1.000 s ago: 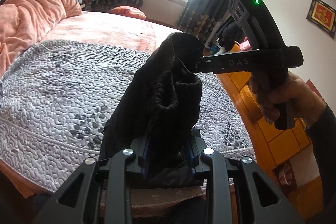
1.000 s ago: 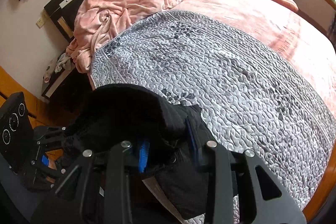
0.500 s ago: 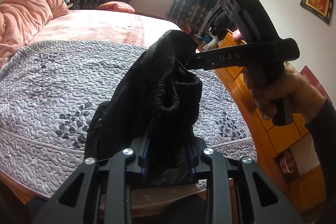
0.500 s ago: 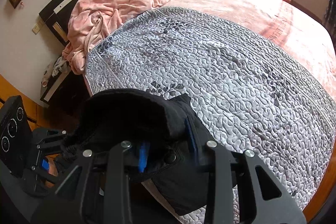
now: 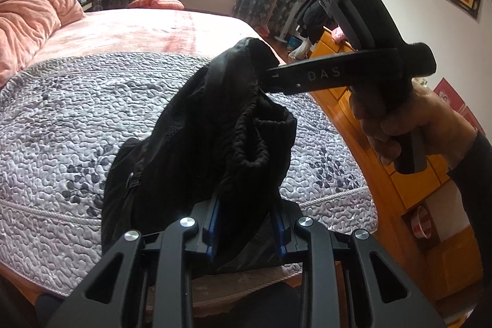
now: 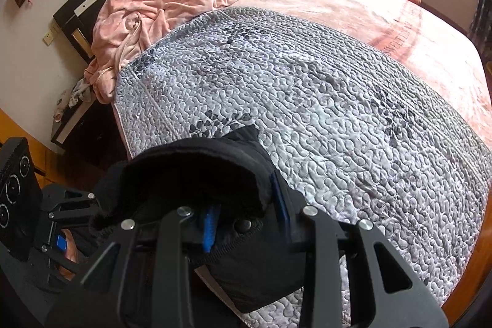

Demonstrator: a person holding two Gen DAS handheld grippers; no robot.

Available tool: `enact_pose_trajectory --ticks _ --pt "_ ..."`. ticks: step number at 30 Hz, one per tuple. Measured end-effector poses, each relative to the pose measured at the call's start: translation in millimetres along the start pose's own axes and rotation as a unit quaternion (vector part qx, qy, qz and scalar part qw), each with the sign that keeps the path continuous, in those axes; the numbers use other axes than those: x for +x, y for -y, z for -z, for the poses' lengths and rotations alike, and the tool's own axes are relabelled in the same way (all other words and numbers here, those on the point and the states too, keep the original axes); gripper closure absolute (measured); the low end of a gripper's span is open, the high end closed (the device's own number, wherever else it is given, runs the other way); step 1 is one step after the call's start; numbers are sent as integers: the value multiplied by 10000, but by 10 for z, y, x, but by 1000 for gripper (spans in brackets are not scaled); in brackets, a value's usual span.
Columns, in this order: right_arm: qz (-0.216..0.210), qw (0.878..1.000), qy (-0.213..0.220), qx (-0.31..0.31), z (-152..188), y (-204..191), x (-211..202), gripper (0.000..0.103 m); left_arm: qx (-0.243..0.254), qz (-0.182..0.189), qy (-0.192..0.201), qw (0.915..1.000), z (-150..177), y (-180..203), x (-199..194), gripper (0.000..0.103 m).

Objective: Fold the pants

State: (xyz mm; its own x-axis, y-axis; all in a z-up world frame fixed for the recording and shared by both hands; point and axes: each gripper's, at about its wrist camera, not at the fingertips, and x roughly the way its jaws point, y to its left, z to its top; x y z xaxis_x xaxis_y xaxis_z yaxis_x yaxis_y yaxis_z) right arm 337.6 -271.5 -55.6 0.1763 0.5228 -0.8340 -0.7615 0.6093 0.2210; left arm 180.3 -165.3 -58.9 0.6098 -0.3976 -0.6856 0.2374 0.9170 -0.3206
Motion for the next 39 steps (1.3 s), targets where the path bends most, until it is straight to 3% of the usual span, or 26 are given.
enact_pose_trajectory --ticks 31,39 --pt "-140 9989 -193 393 782 869 564 72 675 -217 -1017 9923 466 395 1322 75" --pt "-204 9974 -212 664 982 1031 697 66 760 -264 -1201 9895 608 377 1548 75"
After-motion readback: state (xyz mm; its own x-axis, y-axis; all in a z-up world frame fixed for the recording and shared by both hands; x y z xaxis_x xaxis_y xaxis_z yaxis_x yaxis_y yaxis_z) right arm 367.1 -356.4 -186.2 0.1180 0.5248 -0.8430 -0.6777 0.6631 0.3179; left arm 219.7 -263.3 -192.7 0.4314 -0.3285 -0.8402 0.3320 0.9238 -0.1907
